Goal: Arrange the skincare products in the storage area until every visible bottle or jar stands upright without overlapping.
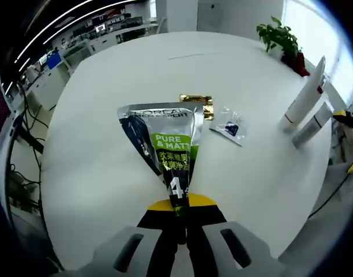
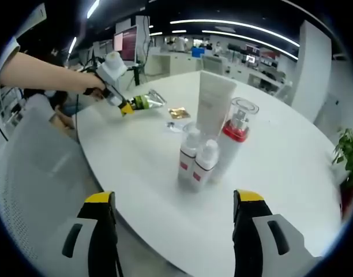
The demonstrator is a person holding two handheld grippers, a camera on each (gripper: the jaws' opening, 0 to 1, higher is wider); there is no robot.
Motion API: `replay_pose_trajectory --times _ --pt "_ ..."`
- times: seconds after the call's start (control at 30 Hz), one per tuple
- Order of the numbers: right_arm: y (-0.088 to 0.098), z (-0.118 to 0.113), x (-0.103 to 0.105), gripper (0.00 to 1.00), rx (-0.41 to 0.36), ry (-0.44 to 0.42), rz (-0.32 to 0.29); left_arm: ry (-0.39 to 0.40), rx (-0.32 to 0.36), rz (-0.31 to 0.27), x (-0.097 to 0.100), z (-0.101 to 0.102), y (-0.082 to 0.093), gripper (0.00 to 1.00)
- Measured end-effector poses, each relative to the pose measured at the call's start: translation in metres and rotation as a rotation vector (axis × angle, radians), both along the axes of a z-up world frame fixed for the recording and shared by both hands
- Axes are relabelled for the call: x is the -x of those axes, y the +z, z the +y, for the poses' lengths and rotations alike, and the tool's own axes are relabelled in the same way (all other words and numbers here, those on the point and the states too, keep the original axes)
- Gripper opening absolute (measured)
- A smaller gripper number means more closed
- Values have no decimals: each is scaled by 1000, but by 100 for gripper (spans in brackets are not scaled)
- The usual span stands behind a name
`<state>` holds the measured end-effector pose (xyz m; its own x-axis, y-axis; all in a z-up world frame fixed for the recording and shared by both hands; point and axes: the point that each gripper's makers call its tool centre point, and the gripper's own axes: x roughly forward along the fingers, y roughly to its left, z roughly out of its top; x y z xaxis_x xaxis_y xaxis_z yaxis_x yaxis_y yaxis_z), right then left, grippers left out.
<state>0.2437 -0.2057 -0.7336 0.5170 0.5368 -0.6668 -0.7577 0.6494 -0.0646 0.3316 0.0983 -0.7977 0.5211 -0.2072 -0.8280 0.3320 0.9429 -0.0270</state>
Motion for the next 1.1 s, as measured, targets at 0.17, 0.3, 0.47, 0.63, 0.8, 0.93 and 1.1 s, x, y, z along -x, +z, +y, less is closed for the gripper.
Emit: replay_pose_trajectory --times 0.17,0.3,0.47,0.63,0.8,0.93,1.1 --pt "2 2 0 81 -9 9 -5 -6 64 -29 19 -18 16 0" --pt "6 4 1 78 -19 16 -19 -8 144 -55 34 -32 29 0" --pt "6 6 1 77 -19 30 -25 -23 200 -86 45 -42 45 0" --pt "8 10 5 74 -20 48 -34 -26 260 -119 70 -64 68 0" --pt "13 16 5 71 -50 75 -44 -33 313 -149 83 -81 82 0" --pt "20 23 7 68 -83 103 -65 -39 353 -171 97 -94 97 0" --pt "49 45 19 57 -247 195 -98 -55 400 -197 113 -117 115 0"
